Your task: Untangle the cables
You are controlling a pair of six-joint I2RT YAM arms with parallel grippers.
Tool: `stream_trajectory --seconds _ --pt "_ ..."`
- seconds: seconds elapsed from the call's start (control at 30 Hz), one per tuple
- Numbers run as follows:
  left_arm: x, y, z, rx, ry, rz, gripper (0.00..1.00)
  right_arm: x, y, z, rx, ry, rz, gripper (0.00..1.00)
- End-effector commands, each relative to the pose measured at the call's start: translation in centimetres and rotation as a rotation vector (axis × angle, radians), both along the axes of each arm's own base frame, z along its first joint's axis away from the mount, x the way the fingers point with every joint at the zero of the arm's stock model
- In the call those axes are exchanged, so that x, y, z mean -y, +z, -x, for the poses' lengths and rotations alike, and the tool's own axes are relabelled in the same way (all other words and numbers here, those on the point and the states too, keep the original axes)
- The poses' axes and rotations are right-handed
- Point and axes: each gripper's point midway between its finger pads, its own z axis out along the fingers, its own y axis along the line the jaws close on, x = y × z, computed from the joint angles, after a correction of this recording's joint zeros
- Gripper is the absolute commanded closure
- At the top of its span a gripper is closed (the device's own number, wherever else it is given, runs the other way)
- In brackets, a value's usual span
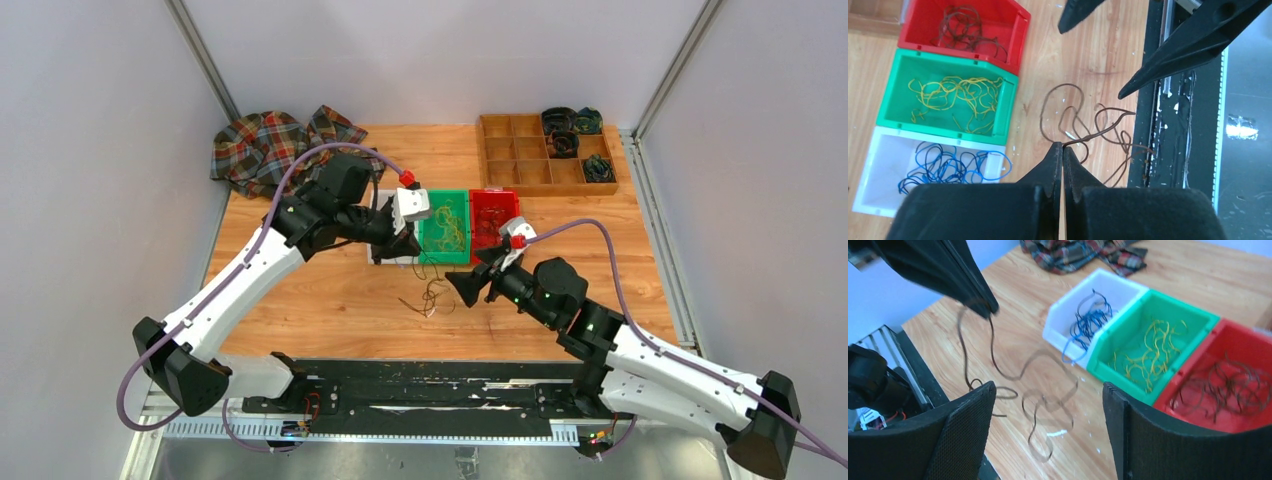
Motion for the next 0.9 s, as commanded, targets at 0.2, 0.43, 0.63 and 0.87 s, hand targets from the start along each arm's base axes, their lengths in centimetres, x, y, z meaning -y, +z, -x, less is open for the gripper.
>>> stream_trajectory --seconds 0.2,0.43,0.63,0.87 --pt "-0.5 1.2 1.8 -0.022 -0.003 -0.006 0.99 -4.3 4.5 1.1 0.124 0.146 -0.057 0.22" --pt "-0.9 3.1 2.3 0.016 -0.009 0.013 0.99 -4.1 4.6 1.5 0.115 0.149 -0.067 0.22" --pt "-1.4 4.1 2.0 0.071 0.006 0.011 0.99 -1.3 5.2 1.0 0.130 0.050 -0.034 0.21" --pt "-1.9 4.3 1.5 0.111 0.028 -0.006 0.99 0.1 8.7 3.5 0.206 0.140 -0.066 0.18"
